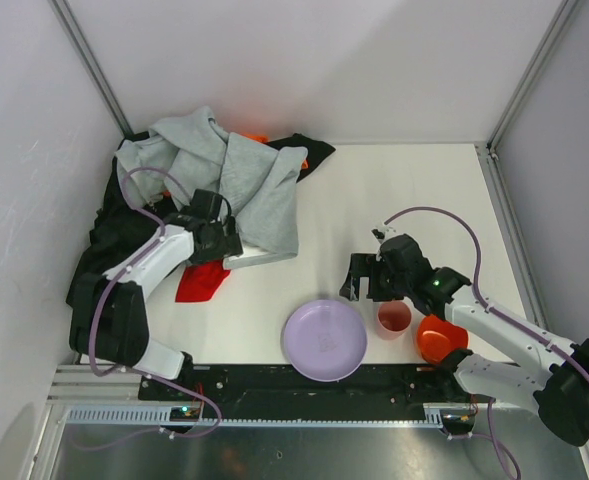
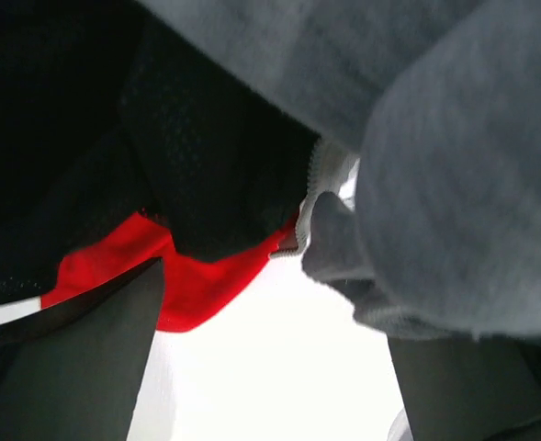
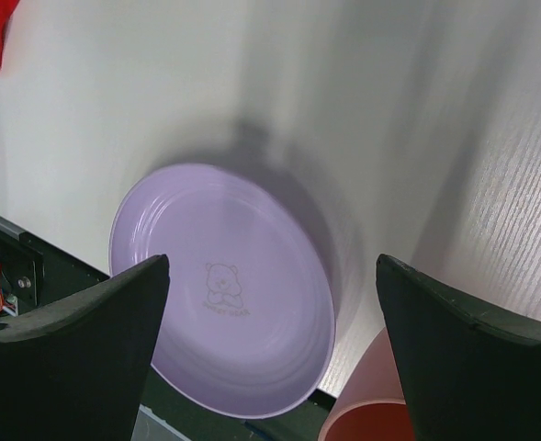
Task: Pick out a specific cloth from the pile
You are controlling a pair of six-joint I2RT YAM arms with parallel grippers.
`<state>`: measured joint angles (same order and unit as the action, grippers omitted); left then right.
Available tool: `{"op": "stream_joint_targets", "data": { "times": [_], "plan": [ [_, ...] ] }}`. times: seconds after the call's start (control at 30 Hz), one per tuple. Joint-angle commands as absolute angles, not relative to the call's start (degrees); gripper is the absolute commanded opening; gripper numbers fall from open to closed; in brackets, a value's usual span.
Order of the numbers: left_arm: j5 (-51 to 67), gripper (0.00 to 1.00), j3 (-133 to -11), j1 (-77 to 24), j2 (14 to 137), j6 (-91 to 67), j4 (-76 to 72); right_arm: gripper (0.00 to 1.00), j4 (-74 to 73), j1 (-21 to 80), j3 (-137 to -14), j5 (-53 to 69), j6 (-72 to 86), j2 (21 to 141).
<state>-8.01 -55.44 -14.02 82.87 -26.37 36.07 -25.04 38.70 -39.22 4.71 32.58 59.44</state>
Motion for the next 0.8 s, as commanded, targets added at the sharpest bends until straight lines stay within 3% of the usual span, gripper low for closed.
{"op": "stream_joint_targets", "data": {
  "times": [0.0,0.23,0.47,0.67,0.77],
  "plan": [
    [-12.5,0.98,-60.3,-15.2,85.5,-24.5,35.9,0.99,-24.4,39.1,-38.9,3.5,32.7,59.6],
    [-13.5,0.87,-64.7,-15.5,92.2,-22.8,35.9,0.99,-23.2,39.1,-38.8,4.0,32.9,60.8],
    [-12.3,0.60,-67.9,-15.5,96.7,-21.7,36.0,0.99,-23.2,39.1,-38.7,4.0,32.9,61.2],
    [-11.6,0.21,-70.3,-15.6,96.6,-20.2,36.0,0.99,-23.4,39.1,-38.7,3.7,32.8,61.6],
    [-10.7,0.06,-71.7,-15.6,95.5,-19.5,36.0,1.00,-23.3,39.1,-38.7,3.6,32.8,61.8]
  ]
}}
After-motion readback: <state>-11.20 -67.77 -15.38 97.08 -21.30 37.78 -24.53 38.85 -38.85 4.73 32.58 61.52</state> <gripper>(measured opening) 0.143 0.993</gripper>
